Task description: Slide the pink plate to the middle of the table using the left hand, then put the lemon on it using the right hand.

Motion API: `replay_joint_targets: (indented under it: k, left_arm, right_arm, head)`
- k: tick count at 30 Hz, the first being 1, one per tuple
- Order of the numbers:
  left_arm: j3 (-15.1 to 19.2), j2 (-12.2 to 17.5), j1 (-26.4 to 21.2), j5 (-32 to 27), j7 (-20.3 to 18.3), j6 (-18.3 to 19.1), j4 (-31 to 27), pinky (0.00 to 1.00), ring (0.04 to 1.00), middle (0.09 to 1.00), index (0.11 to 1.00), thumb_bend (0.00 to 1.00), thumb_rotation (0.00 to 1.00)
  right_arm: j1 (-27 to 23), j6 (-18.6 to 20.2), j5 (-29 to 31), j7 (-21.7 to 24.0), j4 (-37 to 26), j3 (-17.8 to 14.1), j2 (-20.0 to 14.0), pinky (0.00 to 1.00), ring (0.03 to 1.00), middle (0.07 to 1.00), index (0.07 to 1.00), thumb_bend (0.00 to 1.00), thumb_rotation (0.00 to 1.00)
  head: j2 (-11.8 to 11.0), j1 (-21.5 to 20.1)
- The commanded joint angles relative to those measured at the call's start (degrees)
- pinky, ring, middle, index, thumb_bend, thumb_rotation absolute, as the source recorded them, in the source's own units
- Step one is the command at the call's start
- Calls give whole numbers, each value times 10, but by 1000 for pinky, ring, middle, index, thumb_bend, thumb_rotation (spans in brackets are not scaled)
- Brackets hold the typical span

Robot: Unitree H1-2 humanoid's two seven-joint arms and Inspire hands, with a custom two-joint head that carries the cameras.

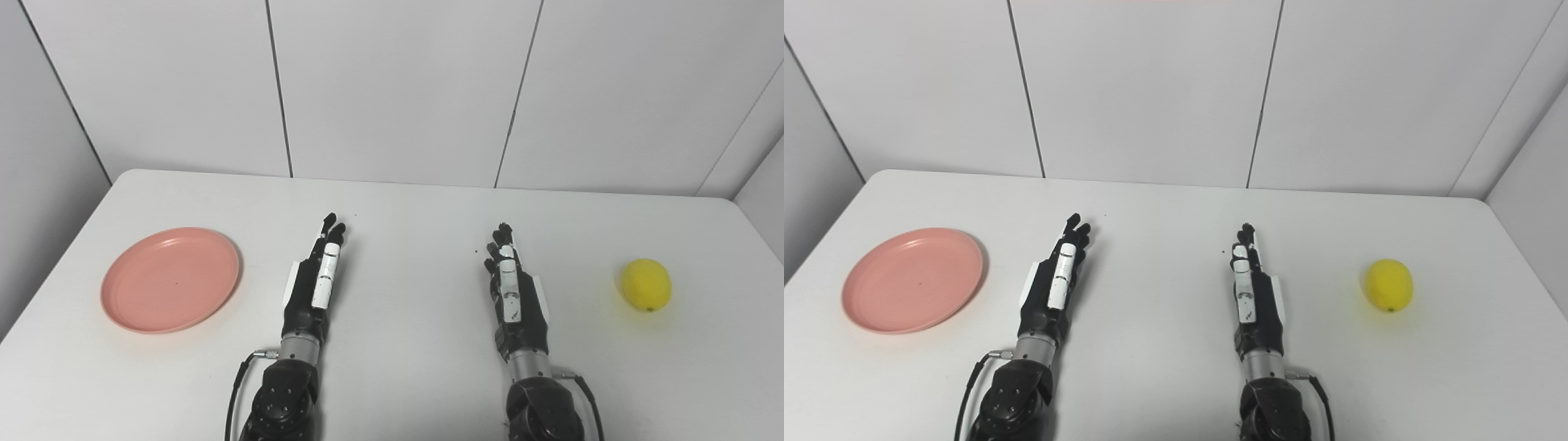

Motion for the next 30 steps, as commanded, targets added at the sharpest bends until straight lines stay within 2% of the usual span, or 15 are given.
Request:
replay_joint_targets:
  k: [1,30]
  left_arm:
    - [-3,-6,-7,-3,-3,-1,-12,987,963,950,948,602,1000]
    - [-3,-2,-8,1,-3,6,-13,993,970,949,946,600,1000]
  right_arm:
    - [-12,-14,0,-2,-9,-2,4,1000,1000,1000,1000,698,1000]
    - [-12,-18,3,6,-11,2,3,1000,1000,1000,1000,675,1000]
  head:
    - [-1,0]
    - [-1,0]
